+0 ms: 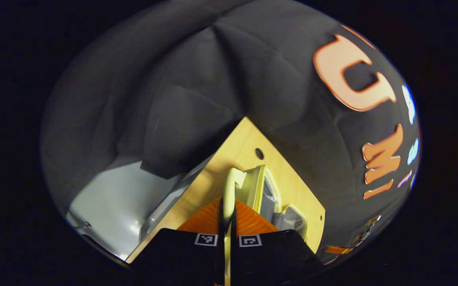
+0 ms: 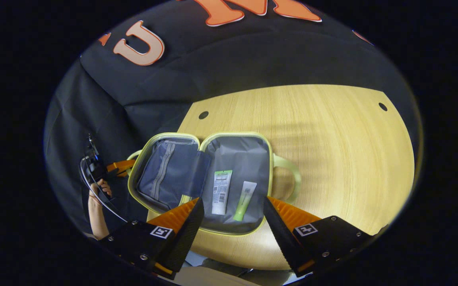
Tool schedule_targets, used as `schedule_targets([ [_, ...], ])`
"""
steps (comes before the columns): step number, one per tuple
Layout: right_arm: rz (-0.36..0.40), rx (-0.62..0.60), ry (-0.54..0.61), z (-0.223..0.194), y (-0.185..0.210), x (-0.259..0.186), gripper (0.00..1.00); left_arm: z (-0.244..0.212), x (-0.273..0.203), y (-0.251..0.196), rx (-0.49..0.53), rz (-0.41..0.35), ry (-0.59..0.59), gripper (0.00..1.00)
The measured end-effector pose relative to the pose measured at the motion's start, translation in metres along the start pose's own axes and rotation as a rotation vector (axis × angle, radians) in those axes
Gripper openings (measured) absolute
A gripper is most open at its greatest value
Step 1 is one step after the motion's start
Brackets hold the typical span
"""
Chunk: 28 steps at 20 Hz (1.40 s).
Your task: First open the suitcase, pack the skin care products into it, and then close the suitcase.
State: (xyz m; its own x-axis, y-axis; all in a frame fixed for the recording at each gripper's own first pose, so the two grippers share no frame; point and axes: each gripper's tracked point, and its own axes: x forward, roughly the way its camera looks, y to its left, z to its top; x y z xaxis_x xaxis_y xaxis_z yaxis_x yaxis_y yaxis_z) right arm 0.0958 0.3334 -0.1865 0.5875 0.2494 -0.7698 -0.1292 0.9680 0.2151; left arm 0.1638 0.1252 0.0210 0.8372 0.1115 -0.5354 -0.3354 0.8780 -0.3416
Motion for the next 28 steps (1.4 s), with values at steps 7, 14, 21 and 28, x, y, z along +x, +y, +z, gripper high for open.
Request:
schedule_targets([
  [7, 0.015, -0.069, -0.168, 0.048, -0.045, -0.063, 0.96, -0.014, -0.043, -0.175, 0.373, 0.046, -0.051, 0.05],
  [14, -0.051, -0.117, -0.309, 0.078, -0.142, -0.136, 0.96, -0.097, -0.038, -0.3, 0.566, 0.027, -0.034, 0.05],
  [21, -0.103, -0.068, -0.338, 0.062, -0.224, -0.172, 0.96, -0.2, 0.003, -0.37, 0.623, -0.029, 0.08, 0.05],
  [28, -0.148, -0.035, -0.319, 0.046, -0.278, -0.184, 0.96, -0.298, 0.061, -0.381, 0.669, -0.017, 0.24, 0.06],
])
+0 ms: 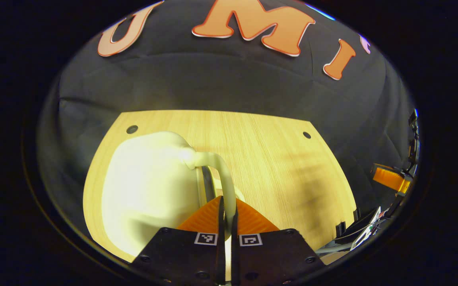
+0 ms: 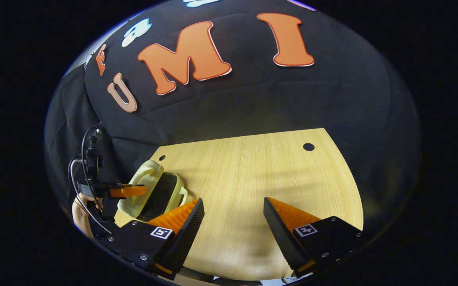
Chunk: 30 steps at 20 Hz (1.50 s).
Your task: First open the suitcase, pack the skin care products into it, and then close the suitcase.
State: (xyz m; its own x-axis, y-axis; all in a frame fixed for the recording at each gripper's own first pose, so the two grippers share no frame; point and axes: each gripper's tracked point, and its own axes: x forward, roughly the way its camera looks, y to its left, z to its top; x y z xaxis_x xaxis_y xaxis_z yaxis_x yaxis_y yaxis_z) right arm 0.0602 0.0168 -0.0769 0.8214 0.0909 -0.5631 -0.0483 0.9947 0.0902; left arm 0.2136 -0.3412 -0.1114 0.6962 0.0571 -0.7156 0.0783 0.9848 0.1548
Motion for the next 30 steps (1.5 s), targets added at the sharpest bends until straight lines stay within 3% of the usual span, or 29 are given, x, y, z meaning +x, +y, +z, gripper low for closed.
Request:
schedule_targets([
  [6, -0.015, 0.015, 0.028, -0.011, -0.021, 0.004, 0.96, -0.046, 0.055, -0.022, 0.094, 0.057, 0.09, 0.06],
  [8, -0.014, 0.017, 0.039, -0.012, -0.02, 0.005, 0.96, -0.058, 0.071, -0.034, 0.107, 0.045, 0.113, 0.06],
  [11, -0.011, 0.008, 0.049, -0.015, -0.019, 0.008, 0.96, -0.069, 0.088, -0.052, -0.008, 0.053, 0.154, 0.48],
  [13, -0.009, -0.002, 0.052, -0.017, -0.019, 0.009, 0.96, -0.054, 0.089, -0.07, -0.042, 0.051, 0.103, 0.49],
  [14, -0.009, -0.005, 0.055, -0.017, -0.018, 0.011, 0.96, -0.044, 0.088, -0.082, -0.045, 0.048, 0.071, 0.57],
  [16, -0.004, -0.011, 0.055, -0.022, -0.02, 0.01, 0.96, -0.021, 0.082, -0.099, 0.005, 0.089, 0.014, 0.97],
  [18, -0.001, -0.019, 0.048, -0.02, -0.017, 0.01, 0.96, 0.005, 0.071, -0.116, 0.092, 0.136, -0.038, 0.98],
  [19, -0.003, -0.024, 0.04, -0.019, -0.013, 0.012, 0.96, -0.004, 0.062, -0.097, 0.122, 0.149, -0.074, 0.98],
  [23, -0.03, -0.044, -0.047, 0.001, -0.003, 0.008, 0.96, 0.061, 0.025, -0.114, 0.178, 0.181, -0.281, 0.98],
  [30, -0.091, -0.142, -0.287, 0.047, 0.022, -0.02, 0.95, 0.11, -0.037, -0.129, 0.091, 0.17, -0.612, 1.0],
])
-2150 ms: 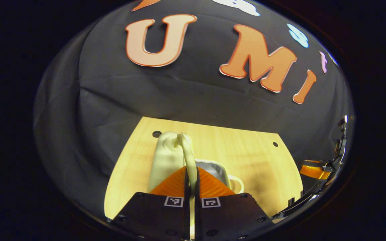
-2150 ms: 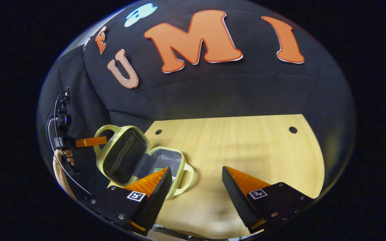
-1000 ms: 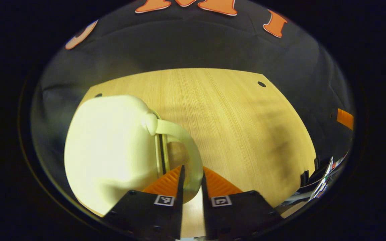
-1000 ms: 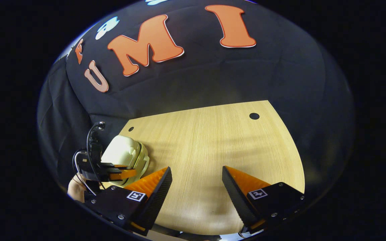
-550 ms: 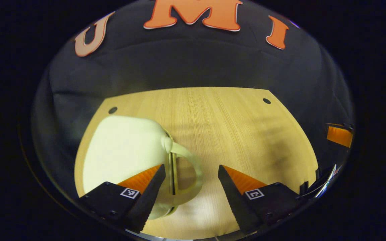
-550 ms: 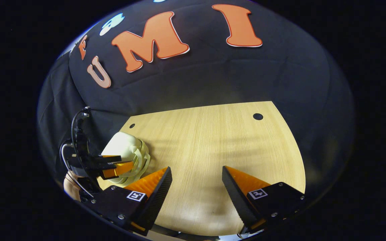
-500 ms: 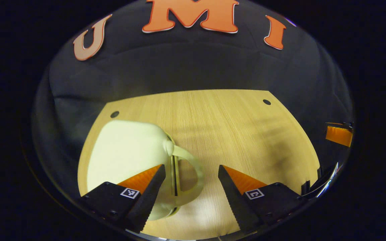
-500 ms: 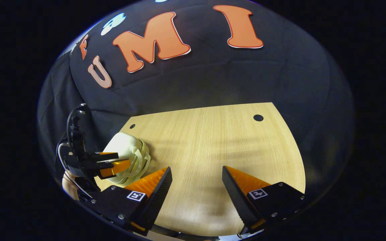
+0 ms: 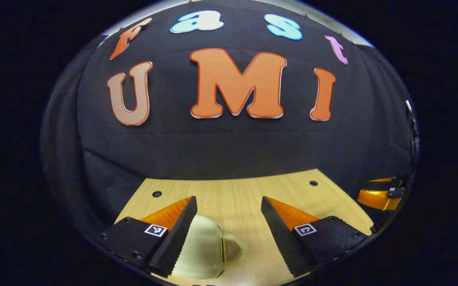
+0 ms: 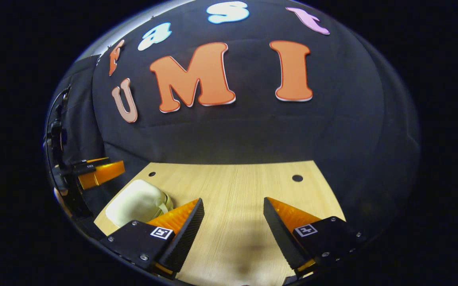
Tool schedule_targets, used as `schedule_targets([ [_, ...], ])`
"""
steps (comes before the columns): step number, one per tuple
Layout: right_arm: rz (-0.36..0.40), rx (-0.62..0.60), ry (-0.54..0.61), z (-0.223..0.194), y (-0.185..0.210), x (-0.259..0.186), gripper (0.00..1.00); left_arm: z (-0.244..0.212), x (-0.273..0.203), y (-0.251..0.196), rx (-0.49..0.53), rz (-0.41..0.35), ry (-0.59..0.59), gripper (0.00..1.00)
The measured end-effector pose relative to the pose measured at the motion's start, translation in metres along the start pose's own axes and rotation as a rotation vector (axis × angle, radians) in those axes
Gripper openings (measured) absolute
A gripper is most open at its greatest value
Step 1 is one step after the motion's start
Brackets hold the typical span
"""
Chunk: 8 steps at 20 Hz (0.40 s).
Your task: First open the suitcase, pack the skin care products into it, and then close the suitcase.
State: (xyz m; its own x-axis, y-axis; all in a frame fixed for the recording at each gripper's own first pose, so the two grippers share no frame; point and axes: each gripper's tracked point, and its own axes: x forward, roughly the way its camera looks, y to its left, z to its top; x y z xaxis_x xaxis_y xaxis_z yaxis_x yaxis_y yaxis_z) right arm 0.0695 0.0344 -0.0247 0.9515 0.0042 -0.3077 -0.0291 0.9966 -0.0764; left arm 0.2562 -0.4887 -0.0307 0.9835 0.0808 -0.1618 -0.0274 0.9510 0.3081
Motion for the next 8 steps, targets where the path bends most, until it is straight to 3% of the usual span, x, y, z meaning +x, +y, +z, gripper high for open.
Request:
schedule_targets([
  [5, -0.012, -0.039, -0.1, 0.017, 0.023, -0.015, 0.95, 0.024, -0.042, 0.014, 0.025, 0.098, -0.195, 0.99],
  [8, -0.031, -0.047, -0.136, 0.015, 0.032, -0.028, 0.96, 0.041, -0.053, 0.011, 0.027, 0.093, -0.283, 0.99],
])
